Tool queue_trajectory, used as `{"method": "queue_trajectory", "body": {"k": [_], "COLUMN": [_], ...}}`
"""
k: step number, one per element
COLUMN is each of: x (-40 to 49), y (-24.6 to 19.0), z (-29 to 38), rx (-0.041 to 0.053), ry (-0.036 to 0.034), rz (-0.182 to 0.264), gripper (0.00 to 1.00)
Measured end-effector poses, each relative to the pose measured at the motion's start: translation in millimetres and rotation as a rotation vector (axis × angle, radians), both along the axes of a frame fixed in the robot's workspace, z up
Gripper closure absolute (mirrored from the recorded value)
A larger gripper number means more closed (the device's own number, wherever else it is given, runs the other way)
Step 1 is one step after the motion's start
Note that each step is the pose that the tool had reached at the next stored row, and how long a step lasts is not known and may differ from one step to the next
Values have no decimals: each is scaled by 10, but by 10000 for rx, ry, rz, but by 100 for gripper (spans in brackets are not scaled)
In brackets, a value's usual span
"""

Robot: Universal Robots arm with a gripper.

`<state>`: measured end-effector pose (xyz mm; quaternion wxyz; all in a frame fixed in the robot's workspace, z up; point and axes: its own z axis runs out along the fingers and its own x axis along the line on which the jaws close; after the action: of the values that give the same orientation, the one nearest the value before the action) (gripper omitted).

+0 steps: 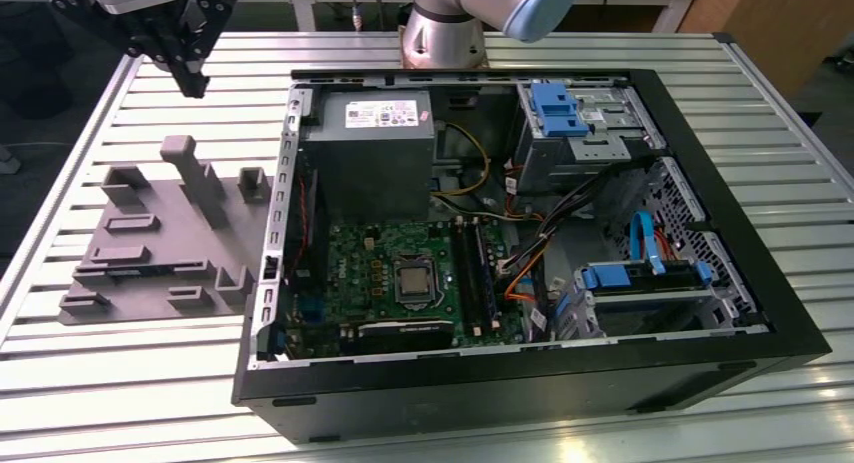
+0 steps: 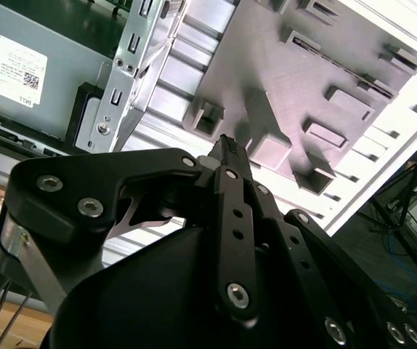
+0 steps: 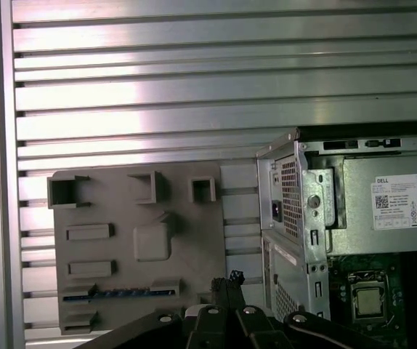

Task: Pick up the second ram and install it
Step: 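Reach for the second ram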

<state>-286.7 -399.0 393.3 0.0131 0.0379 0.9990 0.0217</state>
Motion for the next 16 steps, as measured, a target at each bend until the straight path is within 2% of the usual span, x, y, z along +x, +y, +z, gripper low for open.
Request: {"method": "queue_trajectory", "body": {"k": [16], "x": [-92], "y": [0], "z": [0], "rx": [0], "ry": [0], "rz": [1], "gripper": [89]}}
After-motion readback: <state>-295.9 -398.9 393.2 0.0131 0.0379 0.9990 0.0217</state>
